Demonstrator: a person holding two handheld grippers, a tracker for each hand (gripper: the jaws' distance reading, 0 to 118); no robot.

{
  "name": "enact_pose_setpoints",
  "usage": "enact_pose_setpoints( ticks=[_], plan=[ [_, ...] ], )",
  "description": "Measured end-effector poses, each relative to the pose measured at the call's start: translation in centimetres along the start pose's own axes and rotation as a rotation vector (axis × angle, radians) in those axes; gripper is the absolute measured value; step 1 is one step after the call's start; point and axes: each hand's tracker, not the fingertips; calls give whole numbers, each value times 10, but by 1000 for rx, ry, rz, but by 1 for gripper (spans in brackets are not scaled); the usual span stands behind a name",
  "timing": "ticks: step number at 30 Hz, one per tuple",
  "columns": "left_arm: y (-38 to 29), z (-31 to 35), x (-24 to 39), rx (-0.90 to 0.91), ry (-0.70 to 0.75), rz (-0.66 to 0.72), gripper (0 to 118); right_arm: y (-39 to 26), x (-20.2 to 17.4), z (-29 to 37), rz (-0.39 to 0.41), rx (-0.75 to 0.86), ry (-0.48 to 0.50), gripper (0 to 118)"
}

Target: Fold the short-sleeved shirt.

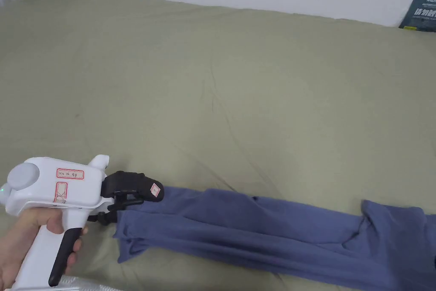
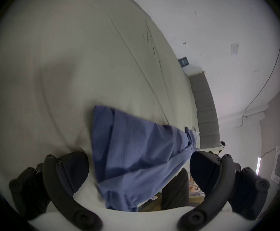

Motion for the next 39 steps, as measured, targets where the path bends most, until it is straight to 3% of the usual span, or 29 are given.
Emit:
enact_pose_setpoints(
  ticks=[5,6,7,8,9,10,11,12,39],
  plan=[
    [-2,-2,8,-8,85,-24,113,-3,0,-3,-10,-3,25,0],
    [-2,-2,9,-12,114,-48,99,-4,0,-4,-15,-2,32,0],
    [-4,0,10,7,150,-51,71,-5,1,-5,-20,-2,39,0],
    [-4,5,11,20,205,-63,18,-6,1,-5,-22,-3,43,0],
    [-5,11,8,60,298,-58,4,-7,1,-5,-23,-3,46,0],
    [-5,14,0,82,367,-50,4,-8,1,-5,-22,-3,51,0],
    [-7,15,-8,72,215,58,4,-9,1,-5,-22,-3,57,0],
    [-10,15,-6,78,196,65,4,-9,1,-4,-22,-2,56,0],
    [-6,68,14,161,242,18,3,-7,19,12,-50,29,49,0]
  ],
)
